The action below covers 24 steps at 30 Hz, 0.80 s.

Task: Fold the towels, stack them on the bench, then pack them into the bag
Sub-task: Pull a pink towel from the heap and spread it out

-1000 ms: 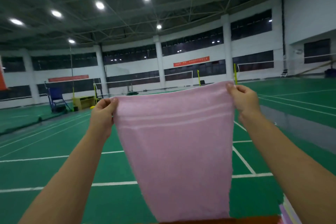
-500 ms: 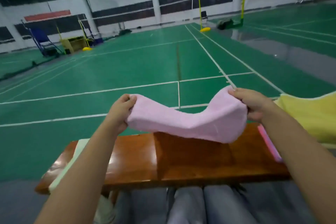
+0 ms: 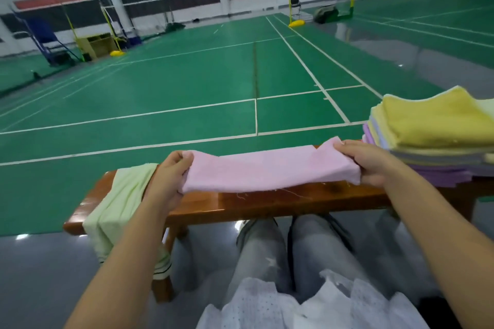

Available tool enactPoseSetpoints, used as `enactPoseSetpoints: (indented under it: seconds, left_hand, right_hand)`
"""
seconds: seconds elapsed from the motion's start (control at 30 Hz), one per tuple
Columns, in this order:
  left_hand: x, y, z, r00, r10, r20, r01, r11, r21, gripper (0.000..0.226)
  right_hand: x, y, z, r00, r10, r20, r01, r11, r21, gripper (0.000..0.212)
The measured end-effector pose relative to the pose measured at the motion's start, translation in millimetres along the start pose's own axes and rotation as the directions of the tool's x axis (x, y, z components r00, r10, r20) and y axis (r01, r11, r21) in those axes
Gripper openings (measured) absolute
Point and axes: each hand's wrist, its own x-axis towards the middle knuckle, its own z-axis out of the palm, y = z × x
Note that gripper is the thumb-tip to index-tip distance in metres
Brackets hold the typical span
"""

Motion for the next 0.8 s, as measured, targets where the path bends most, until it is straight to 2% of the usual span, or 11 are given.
enactPoseSetpoints:
  seconds: [0.3, 0.5, 0.6, 0.73, 0.8]
  left_hand:
    - [-78.8, 22.9, -19.3, 0.987, 0.161, 0.000, -0.160, 0.984, -0.076, 0.019]
    - [-101.6, 32.6, -25.7, 0.969, 0.245, 0.001, -0.244, 0.966, -0.081, 0.019]
    - [-80.9, 22.0, -23.5, 0.978, 0.208, -0.036, -0.209, 0.977, -0.042, 0.020]
    - [-24.9, -15.3, -15.0, 0.992, 0.069, -0.102, -0.069, 0.998, 0.005, 0.022]
    - [10.5, -37.6, -8.5, 0.991, 0.024, -0.134, -0.010, 0.995, 0.104, 0.019]
  right_hand:
    - [-80.2, 7.9, -18.4, 0.987, -0.093, 0.127, 0.077, 0.990, 0.122, 0.018]
    - [-99.0, 0.1, -25.8, 0.971, -0.212, 0.107, 0.203, 0.975, 0.086, 0.016]
    - [-71.8, 2.3, -22.5, 0.979, -0.202, 0.009, 0.202, 0.979, 0.040, 0.015]
    - [-3.1, 21.5, -13.4, 0.978, -0.151, -0.146, 0.148, 0.989, -0.029, 0.018]
    - [35.2, 32.3, -8.1, 0.975, -0.128, -0.181, 0.116, 0.990, -0.077, 0.022]
